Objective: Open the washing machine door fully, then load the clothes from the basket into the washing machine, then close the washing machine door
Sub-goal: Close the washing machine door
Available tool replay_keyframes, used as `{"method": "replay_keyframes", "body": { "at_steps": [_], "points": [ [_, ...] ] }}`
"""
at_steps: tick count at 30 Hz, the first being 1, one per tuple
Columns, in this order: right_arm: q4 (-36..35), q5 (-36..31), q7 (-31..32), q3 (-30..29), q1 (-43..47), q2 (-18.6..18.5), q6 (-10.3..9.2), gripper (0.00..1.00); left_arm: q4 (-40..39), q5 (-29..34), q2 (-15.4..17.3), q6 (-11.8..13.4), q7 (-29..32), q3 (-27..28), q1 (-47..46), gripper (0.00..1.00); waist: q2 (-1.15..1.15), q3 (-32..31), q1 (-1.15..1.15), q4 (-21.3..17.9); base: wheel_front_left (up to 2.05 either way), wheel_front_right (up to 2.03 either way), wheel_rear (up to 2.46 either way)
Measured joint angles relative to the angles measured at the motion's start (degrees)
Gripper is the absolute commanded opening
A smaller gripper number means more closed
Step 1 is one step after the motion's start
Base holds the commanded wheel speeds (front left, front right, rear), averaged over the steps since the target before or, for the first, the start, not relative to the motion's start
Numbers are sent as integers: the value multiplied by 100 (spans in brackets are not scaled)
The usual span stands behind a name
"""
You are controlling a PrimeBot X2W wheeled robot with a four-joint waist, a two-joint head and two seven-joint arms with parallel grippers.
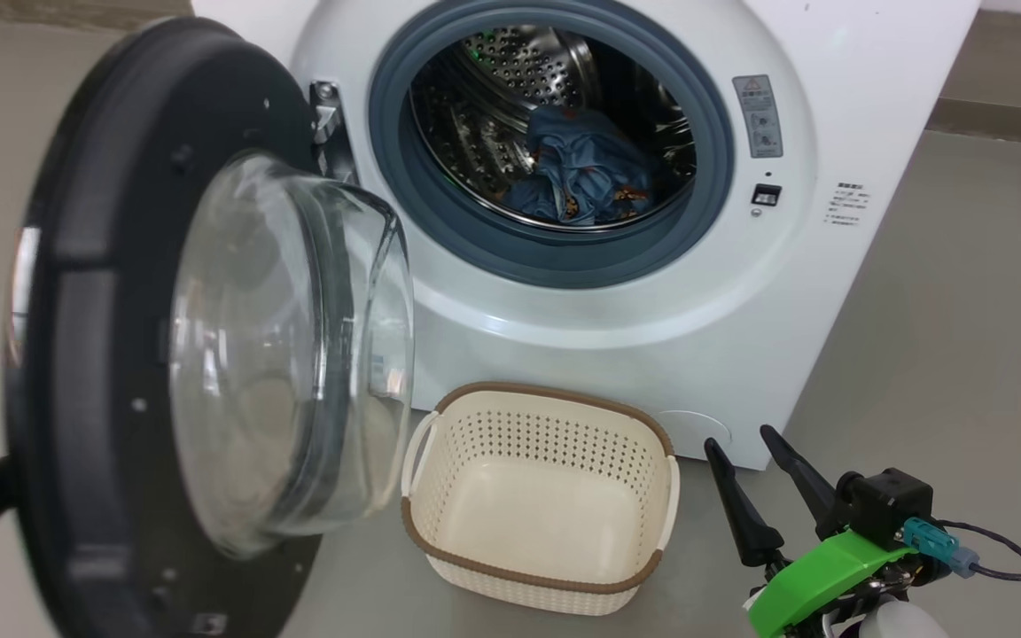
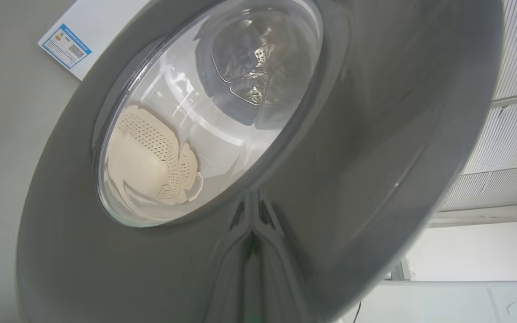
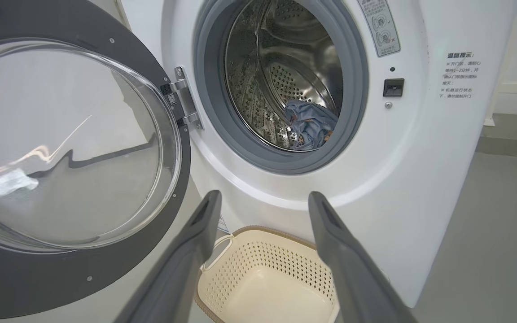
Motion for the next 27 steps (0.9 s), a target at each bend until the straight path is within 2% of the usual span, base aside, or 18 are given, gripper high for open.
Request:
{"method": "replay_keyframes", "body": {
  "at_steps": [6,17,27],
  "points": [
    [-67,0,0,-52,3,71,0,100,-887,-83,-250,520,115,-164,214,0,0,-4,0,-190,0,0,0],
    [-98,-1,-1,-120,16,140,0,100,-1328,-219,-590,1059,194,-391,268,0,0,37,0,-687,0,0,0],
    [-122,-9,-1,-147,76,148,0,100,-1474,-269,-799,1216,191,-455,264,0,0,68,0,-1311,0,0,0]
  ]
}}
